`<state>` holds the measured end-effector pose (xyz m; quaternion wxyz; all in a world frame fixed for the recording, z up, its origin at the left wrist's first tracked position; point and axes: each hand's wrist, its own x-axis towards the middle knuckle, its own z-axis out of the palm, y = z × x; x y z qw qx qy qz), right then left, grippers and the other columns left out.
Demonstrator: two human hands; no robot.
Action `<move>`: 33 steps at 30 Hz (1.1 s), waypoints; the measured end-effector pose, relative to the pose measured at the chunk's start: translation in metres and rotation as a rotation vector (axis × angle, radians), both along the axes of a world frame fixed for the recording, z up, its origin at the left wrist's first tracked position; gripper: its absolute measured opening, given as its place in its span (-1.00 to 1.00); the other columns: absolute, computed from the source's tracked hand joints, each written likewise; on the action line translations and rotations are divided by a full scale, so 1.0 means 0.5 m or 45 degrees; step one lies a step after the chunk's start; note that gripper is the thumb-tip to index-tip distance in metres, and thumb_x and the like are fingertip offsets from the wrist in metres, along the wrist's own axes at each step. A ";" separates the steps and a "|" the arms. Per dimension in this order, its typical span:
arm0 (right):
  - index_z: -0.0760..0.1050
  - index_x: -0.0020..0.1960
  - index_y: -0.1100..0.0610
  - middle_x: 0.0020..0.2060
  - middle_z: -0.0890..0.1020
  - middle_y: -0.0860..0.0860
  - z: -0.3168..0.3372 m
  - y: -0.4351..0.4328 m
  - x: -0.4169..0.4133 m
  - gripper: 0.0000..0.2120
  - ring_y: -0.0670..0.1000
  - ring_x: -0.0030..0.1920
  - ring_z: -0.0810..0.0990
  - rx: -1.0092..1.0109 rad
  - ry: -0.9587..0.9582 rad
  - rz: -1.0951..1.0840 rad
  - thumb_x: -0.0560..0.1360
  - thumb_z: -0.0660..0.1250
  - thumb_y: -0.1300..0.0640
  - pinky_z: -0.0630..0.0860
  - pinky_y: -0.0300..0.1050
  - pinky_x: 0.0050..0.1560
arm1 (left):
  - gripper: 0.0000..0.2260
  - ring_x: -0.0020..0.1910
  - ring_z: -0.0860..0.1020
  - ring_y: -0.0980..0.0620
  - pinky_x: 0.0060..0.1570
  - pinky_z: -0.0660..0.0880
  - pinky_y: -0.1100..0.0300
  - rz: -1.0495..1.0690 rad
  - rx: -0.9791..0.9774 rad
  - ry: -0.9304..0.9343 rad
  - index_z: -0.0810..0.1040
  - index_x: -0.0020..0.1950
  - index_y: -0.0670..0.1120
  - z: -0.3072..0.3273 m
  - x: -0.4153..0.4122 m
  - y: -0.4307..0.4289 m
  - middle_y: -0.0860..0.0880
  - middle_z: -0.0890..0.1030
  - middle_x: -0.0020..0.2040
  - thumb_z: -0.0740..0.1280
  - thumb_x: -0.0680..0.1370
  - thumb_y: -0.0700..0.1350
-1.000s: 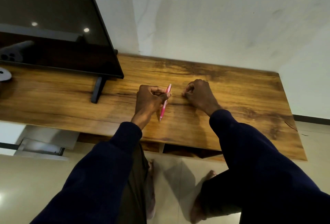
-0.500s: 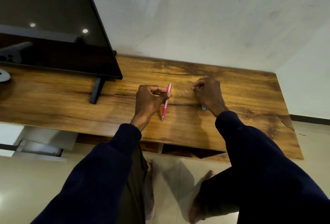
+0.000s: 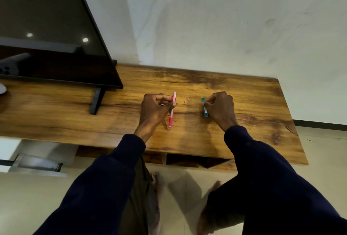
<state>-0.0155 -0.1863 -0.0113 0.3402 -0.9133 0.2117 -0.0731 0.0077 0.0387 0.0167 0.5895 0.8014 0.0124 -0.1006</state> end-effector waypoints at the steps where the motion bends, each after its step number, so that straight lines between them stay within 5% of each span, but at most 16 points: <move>1: 0.68 -0.07 0.21 -0.15 0.71 0.08 0.001 -0.001 0.001 -0.94 0.00 -0.15 0.69 0.003 -0.007 -0.005 0.50 0.53 0.23 0.66 -0.16 -0.16 | -0.78 -0.06 0.74 0.05 -0.13 0.71 0.18 0.002 0.006 0.000 0.71 0.11 -0.12 -0.002 0.001 0.000 -0.03 0.74 -0.04 0.55 0.48 -0.22; 7: 0.68 -0.02 0.18 -0.10 0.70 0.06 -0.007 -0.002 0.006 -0.94 -0.04 -0.12 0.67 0.025 0.003 -0.003 0.51 0.52 0.24 0.64 -0.20 -0.12 | -0.80 -0.07 0.73 0.02 -0.05 0.72 0.05 0.033 0.115 -0.021 0.72 0.08 -0.15 -0.015 0.009 -0.010 -0.06 0.74 -0.04 0.56 0.46 -0.22; 19: 0.64 0.10 0.20 -0.04 0.70 0.08 -0.022 -0.005 0.003 -0.75 0.00 -0.06 0.69 0.027 -0.012 -0.035 0.48 0.57 0.13 0.68 -0.12 -0.06 | -0.79 -0.17 0.72 0.06 -0.14 0.65 0.25 -0.030 0.474 -0.236 0.73 0.03 -0.18 -0.047 0.020 -0.047 -0.11 0.77 -0.05 0.60 0.44 -0.16; 25: 0.61 0.18 0.22 0.08 0.68 0.18 -0.015 0.012 -0.002 -0.63 0.13 0.08 0.68 -0.049 0.089 -0.034 0.46 0.59 0.10 0.68 0.09 0.07 | -0.77 -0.15 0.73 0.04 -0.11 0.67 0.21 -0.039 0.522 -0.276 0.74 0.02 -0.18 -0.045 0.021 -0.046 -0.12 0.77 -0.04 0.61 0.43 -0.13; 28: 0.63 0.16 0.23 0.05 0.71 0.16 -0.010 0.021 -0.005 -0.68 0.10 0.02 0.71 -0.076 0.071 -0.044 0.47 0.57 0.14 0.70 0.06 0.04 | -0.80 -0.18 0.70 0.09 -0.18 0.59 0.36 -0.026 0.497 -0.291 0.74 0.00 -0.17 -0.048 0.019 -0.039 -0.11 0.77 -0.05 0.61 0.43 -0.14; 33: 0.66 0.16 0.22 -0.02 0.74 0.11 -0.013 0.029 -0.011 -0.73 0.03 -0.04 0.71 0.037 0.038 -0.039 0.49 0.54 0.18 0.71 0.00 0.02 | -0.79 -0.08 0.73 0.01 -0.06 0.70 0.14 -0.014 0.476 -0.273 0.74 0.03 -0.19 -0.049 0.021 -0.035 -0.13 0.76 -0.01 0.59 0.45 -0.15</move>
